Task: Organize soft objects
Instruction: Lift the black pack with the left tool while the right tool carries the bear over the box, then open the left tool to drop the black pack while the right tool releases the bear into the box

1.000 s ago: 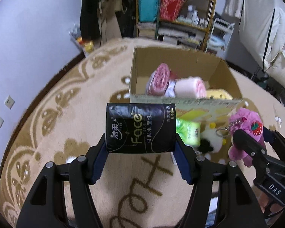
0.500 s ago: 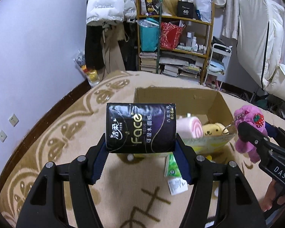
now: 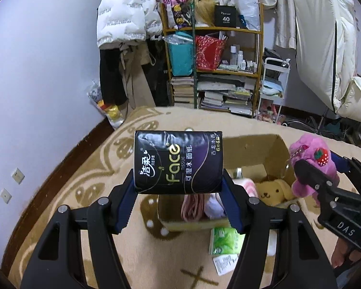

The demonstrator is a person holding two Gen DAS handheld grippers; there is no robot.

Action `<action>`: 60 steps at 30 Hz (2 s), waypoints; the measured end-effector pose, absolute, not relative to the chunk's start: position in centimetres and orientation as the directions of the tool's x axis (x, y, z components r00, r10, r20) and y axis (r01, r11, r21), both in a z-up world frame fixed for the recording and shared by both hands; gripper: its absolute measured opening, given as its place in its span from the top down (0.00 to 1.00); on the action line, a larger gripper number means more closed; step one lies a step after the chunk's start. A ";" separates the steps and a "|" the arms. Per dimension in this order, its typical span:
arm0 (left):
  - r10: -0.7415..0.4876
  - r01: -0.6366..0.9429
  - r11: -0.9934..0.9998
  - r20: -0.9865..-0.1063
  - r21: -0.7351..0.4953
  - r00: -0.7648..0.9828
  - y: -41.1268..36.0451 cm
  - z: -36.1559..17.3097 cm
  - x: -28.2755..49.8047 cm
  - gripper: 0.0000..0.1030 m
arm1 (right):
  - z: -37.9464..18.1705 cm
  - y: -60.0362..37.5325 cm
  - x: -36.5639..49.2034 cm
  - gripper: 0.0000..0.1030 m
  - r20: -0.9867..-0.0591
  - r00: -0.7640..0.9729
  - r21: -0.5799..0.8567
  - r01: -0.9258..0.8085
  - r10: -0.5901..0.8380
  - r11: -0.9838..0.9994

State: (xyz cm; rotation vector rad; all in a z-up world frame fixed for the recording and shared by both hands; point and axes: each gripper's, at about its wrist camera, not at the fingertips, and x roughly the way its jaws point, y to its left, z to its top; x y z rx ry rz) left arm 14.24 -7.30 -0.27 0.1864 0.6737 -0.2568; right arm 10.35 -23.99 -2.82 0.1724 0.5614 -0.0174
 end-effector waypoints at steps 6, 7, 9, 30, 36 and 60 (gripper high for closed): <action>-0.193 0.302 0.950 -0.611 0.079 0.768 -8.0 0.2 15.2 0.38 | -2.7 -24.3 11.7 0.29 -0.518 0.855 0.132 0.058 0.019 0.990; -0.196 0.305 0.949 -0.613 0.077 0.766 -7.9 0.1 15.4 0.38 | -2.8 -24.3 11.9 0.29 -0.518 0.855 0.126 0.057 0.017 0.990; -0.196 0.304 0.950 -0.612 0.076 0.766 -8.0 0.1 15.6 0.38 | -2.9 -24.4 12.1 0.29 -0.520 0.854 0.128 0.057 0.018 0.990; -0.212 0.330 0.942 -0.650 0.063 0.730 -8.9 -2.5 18.0 0.38 | -4.8 -25.7 14.4 0.29 -0.523 0.849 0.176 0.028 0.069 0.984; -0.221 0.344 0.937 -0.662 0.061 0.716 -9.3 -3.2 18.3 0.38 | -5.3 -26.1 14.3 0.29 -0.496 0.859 0.250 0.000 0.127 0.968; -0.154 0.302 0.949 -0.705 0.089 0.692 -8.6 -4.1 17.9 0.23 | -6.2 -25.0 14.1 0.19 -0.528 0.835 0.248 -0.026 0.157 0.969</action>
